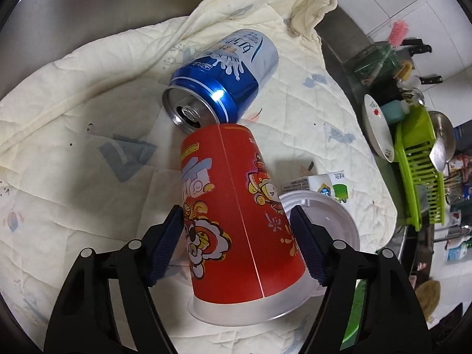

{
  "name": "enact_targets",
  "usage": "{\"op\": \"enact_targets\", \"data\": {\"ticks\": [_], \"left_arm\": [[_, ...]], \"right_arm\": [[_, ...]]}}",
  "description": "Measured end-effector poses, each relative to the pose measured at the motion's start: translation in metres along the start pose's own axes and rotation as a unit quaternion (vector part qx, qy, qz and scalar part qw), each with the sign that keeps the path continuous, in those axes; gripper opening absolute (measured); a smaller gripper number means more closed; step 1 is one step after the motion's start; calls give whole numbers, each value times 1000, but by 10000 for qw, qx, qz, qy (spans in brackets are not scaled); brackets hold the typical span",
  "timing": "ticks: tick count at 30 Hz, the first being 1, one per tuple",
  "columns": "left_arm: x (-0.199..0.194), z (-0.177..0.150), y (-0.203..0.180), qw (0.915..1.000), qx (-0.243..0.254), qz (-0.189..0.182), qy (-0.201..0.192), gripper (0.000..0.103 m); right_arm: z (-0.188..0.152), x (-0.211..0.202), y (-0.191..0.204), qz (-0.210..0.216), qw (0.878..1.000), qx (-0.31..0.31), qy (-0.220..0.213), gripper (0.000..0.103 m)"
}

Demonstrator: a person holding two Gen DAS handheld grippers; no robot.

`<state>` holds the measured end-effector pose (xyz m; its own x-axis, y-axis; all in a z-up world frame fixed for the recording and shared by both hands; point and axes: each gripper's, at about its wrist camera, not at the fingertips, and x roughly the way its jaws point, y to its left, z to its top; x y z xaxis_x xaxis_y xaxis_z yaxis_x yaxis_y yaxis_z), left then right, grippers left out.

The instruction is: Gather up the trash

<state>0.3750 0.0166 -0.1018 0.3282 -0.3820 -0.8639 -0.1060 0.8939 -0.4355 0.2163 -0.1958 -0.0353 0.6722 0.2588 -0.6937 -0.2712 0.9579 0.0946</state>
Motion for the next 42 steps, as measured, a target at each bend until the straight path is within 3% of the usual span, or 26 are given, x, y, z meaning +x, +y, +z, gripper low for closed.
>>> {"op": "enact_targets", "data": {"ticks": [6,10,24,33,38,42], "left_arm": [[-11,-5,9,9999,-13,-124,-75,71],[-25,-10,12,9996,171,-6,-223,71],[-55,-19,38,9991,262,71,-312,71],[-63,-22,43,9989,300,62,-360,71],[-63,-28,42,9988,340,101,-344,71],[-68,-32,41,9987,352,73,-374,71]], "right_arm": [[8,7,7,134,9999,2,-17,78],[13,16,14,268,9996,50,11,75],[38,65,35,499,9982,261,194,57],[40,82,38,491,9976,334,361,38],[37,80,42,441,9980,310,330,18],[34,73,42,392,9983,347,273,16]]}}
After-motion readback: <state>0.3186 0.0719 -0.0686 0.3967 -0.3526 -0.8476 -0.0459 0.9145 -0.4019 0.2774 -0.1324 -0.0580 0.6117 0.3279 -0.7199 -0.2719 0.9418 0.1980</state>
